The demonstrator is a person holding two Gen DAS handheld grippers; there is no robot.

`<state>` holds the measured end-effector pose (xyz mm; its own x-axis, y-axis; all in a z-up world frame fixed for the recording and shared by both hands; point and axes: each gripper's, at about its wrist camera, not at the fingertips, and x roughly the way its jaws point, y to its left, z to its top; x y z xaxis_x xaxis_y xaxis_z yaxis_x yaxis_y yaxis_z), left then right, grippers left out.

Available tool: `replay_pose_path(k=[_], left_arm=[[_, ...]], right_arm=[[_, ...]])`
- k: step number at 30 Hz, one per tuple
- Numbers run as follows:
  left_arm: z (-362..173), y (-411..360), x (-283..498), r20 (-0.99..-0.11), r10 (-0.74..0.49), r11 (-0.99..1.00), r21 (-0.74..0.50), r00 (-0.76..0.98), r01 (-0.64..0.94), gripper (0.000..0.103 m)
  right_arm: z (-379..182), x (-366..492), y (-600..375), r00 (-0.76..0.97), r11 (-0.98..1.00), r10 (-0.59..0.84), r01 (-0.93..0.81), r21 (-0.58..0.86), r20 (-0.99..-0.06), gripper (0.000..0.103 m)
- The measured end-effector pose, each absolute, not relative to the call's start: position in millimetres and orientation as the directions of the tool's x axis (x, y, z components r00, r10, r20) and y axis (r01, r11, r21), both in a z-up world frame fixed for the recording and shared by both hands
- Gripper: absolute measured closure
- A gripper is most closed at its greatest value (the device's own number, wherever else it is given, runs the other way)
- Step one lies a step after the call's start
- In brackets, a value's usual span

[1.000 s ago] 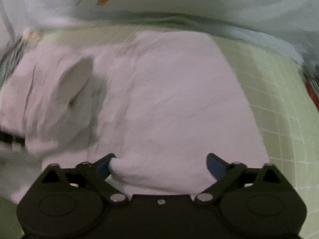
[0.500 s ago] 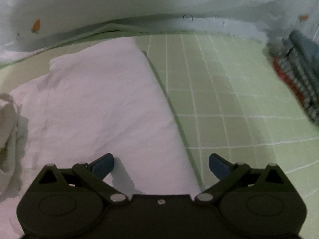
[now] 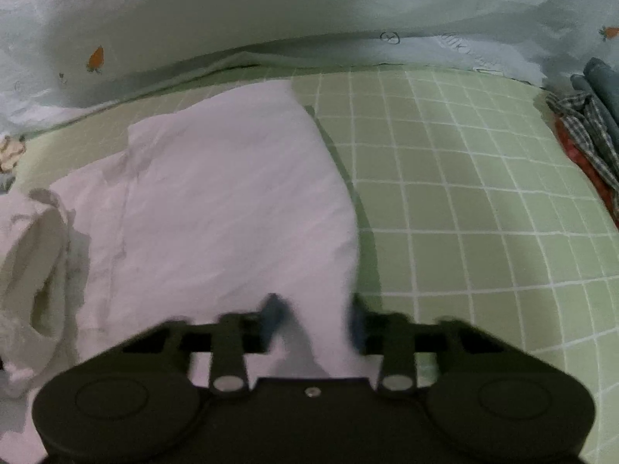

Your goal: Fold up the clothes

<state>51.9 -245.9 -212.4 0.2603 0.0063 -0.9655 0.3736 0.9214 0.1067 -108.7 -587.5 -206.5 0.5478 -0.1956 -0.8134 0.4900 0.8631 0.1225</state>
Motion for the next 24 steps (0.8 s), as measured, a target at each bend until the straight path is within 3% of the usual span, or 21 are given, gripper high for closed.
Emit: replay_pose_path(k=[6,11,17,24], left_arm=[[-203.6,-243.4,54.3,-0.967,-0.006,0.920,0.095,0.255,0.381,0.000],[-171.3,-225.7,52.8,-0.938,-0.142,0.935,-0.021,0.318,0.355,0.000],[-137.0,-197.2,40.5,-0.897,-0.206,0.930,-0.055,0.392,0.363,0.000],[-116.9,-137.8,37.3,-0.861,-0.250,0.941,-0.107,0.444,0.321,0.000]], right_arm=[[-170.9,-114.4,-573.2,0.624,0.855,-0.189,0.484,0.185,-0.758,0.091],[-128.7,-116.0,-540.7,0.723,0.866,-0.167,0.433,0.251,-0.670,0.093],[-86.1,-109.8,-476.1,0.811,0.896,-0.133,0.344,0.280,-0.570,0.094],[-68.1,-84.6,-376.3,0.849,0.932,0.007,0.186,0.311,-0.529,0.094]])
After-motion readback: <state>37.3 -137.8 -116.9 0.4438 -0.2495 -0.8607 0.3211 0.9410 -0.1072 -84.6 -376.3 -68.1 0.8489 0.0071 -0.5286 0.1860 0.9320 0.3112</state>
